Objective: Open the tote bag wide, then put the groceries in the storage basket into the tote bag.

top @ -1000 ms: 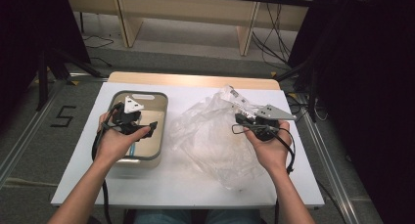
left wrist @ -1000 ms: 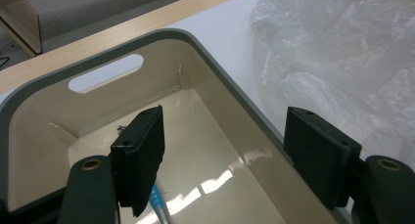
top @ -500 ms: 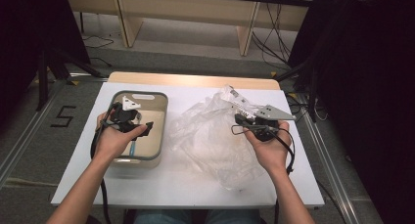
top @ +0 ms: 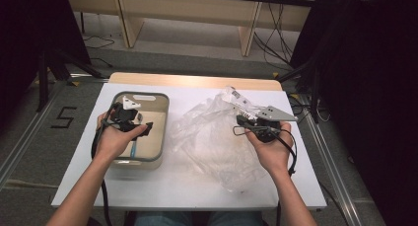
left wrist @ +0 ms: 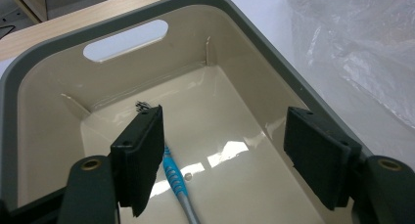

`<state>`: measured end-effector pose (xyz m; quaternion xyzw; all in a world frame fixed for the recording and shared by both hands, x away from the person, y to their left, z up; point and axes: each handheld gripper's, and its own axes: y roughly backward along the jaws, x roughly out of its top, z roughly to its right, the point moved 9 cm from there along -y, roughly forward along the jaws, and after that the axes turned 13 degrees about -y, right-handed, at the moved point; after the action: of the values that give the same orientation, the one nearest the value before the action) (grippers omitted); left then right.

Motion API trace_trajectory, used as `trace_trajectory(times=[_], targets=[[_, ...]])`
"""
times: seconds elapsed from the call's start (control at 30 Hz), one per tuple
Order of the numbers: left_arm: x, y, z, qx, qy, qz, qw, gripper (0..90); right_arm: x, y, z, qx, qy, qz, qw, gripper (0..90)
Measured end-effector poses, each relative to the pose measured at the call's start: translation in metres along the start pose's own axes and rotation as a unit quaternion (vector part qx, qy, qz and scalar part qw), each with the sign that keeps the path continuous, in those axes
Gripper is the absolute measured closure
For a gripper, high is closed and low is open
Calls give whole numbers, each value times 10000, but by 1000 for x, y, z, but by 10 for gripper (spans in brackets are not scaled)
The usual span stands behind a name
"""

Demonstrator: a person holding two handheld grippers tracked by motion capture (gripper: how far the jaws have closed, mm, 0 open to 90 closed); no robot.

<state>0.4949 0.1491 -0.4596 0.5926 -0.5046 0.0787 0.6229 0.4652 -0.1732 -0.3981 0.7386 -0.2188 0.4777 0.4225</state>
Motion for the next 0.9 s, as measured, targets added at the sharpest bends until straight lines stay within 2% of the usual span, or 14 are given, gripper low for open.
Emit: trace_trajectory(times=[0.57,0.73,0.9], targets=[[0,-4,-1,9,8,-40,10000,316,1,2,1,-7,-8,12,10000,900],[-5,-10,-1,3,-40,-283,9996,317,2,4,1,-2,-31,33,10000,900],[-10,-17,-6,59,103,-529,9985,328,1,6,2,8,-49,28,10000,900]])
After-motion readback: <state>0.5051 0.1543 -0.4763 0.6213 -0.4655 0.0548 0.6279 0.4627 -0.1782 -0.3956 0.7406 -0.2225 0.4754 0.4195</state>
